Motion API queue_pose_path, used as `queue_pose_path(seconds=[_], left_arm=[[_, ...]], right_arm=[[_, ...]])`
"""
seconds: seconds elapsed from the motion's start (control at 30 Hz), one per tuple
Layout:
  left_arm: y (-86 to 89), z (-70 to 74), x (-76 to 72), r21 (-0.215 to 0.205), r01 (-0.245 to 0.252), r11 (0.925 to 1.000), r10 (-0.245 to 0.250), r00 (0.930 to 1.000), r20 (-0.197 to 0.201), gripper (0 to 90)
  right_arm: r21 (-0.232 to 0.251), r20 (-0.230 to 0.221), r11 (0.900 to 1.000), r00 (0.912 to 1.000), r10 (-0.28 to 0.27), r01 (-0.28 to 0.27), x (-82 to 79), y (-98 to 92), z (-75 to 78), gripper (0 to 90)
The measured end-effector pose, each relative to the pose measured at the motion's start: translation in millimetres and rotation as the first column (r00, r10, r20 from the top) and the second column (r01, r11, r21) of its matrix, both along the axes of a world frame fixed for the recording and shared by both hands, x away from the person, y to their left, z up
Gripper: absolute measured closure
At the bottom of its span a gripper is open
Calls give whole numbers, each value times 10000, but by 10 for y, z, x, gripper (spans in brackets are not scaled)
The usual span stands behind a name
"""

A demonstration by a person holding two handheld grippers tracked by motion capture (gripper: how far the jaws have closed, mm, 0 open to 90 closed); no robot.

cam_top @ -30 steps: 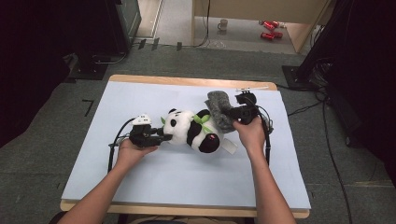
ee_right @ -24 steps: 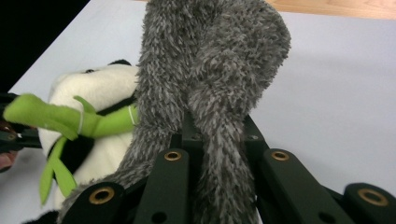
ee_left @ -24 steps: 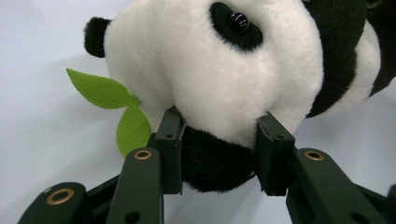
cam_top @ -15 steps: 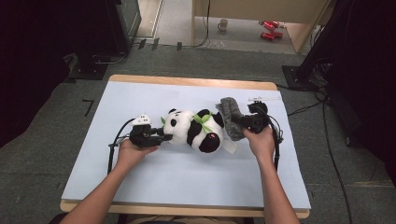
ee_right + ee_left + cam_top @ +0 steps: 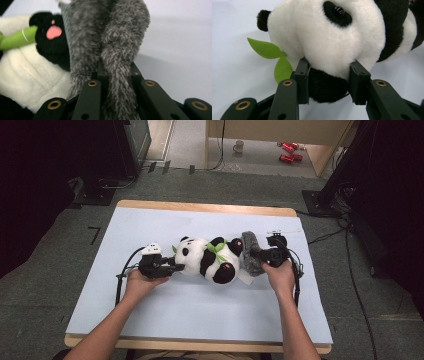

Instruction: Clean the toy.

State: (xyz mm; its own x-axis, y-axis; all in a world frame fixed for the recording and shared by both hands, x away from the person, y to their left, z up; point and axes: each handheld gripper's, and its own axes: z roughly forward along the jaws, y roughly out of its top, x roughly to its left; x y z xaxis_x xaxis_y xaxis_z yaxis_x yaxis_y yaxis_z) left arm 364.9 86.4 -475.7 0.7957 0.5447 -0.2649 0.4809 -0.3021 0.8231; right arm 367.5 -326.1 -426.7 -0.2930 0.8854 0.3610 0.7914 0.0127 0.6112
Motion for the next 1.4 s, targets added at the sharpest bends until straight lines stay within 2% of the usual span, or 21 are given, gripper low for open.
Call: queue_pose_path(seconds=[0.17,0.33,0.37,0.47,0.7,0.83,0.93,0.97,1.17,1.37,1.4], left_arm=[[-4,-3,-18,80,-16,10000,15,10000,64,589],[-12,-1,-33,165,-16,9999,14,10000,82,590],[-12,0,-37,184,-21,9998,20,10000,62,590],[-12,-3,-49,197,-48,9998,46,9999,93,591],[-27,-13,-92,176,-205,9996,202,9996,184,594],[-24,-21,-106,174,-252,9995,248,9994,233,594],[-28,-21,-105,110,-311,9995,309,9993,201,595],[-34,-19,-105,73,-349,9994,348,9992,184,595],[-43,-3,-92,88,-370,9993,369,9992,138,595],[-39,4,-63,24,-341,9994,341,9994,18,594],[-36,7,-60,30,-327,9995,327,9995,-26,593]], right_arm=[[493,575,9981,9975,-402,374,-41,-126,178,788],[469,1076,9983,9935,-383,334,-59,-102,364,787],[469,1076,9983,9935,-383,334,-59,-102,364,787],[424,1326,9991,9911,-135,79,-62,-3,467,787],[299,1567,9977,9861,553,-607,-30,274,555,787],[-54,1417,9956,9855,937,-939,26,435,498,785],[-285,1407,9955,9856,936,-905,44,467,447,785],[-447,1406,9957,9863,869,-813,56,453,417,785],[-567,1292,9971,9899,578,-508,67,342,314,788],[-628,894,9978,9957,243,-187,51,220,214,789],[-517,772,9986,9969,173,-134,49,198,193,789]])
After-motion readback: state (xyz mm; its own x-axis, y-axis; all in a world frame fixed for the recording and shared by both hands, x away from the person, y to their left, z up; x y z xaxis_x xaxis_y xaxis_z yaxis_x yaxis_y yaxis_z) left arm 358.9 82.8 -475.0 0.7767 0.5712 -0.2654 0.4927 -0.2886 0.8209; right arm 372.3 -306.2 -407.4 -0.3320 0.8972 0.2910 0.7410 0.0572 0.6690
